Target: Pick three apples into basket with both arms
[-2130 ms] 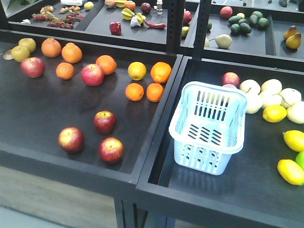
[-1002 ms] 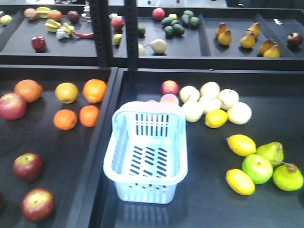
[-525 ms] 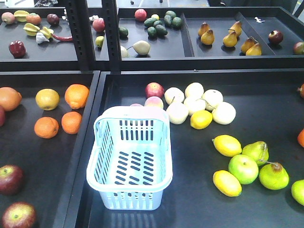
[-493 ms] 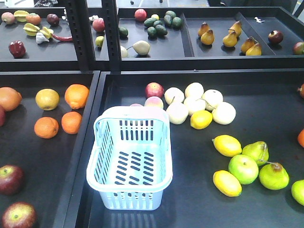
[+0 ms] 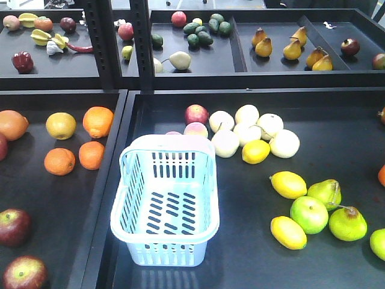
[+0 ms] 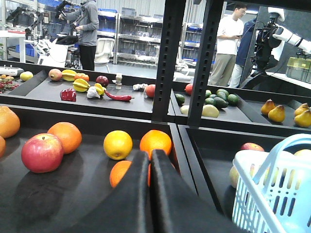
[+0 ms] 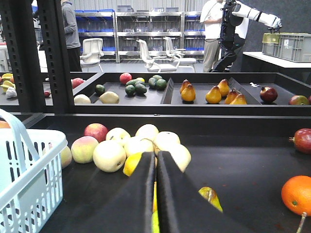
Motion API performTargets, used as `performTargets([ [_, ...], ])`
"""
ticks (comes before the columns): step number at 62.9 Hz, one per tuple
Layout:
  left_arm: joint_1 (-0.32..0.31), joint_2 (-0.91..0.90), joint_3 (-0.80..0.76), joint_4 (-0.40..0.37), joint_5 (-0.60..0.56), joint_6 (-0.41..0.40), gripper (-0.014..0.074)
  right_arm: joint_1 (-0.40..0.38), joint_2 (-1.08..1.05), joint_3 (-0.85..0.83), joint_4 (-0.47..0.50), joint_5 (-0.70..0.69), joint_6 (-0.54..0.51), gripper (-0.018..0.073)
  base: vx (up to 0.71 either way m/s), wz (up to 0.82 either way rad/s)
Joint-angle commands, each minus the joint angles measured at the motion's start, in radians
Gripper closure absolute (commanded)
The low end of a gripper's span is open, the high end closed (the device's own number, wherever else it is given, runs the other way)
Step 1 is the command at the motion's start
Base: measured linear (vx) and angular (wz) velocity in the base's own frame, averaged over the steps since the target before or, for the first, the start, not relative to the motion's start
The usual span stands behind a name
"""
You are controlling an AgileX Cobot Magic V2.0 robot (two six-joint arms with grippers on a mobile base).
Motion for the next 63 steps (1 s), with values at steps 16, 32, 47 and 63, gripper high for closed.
performTargets([
  [16, -0.005, -0.003, -0.032, -0.009, -0.072, -0.005, 0.0602, -0.005, -0.012, 0.013, -0.008, -0.071, -0.003, 0.0564, 0.0, 0.02],
  [32, -0.005, -0.003, -0.032, -0.009, -0.072, -0.005, 0.0602, -0.005, -0.012, 0.013, -0.008, -0.071, -0.003, 0.0564, 0.0, 0.0],
  [47, -0.005, -0.003, -0.032, -0.009, -0.072, -0.005, 0.0602, -0.005, -0.012, 0.013, -0.008, -0.071, -0.003, 0.0564, 0.0, 0.0],
  [63, -0.005, -0.003, -0.032, -0.009, -0.072, -0.005, 0.0602, -0.005, -0.012, 0.013, -0.008, -0.071, -0.003, 0.0564, 0.0, 0.0],
])
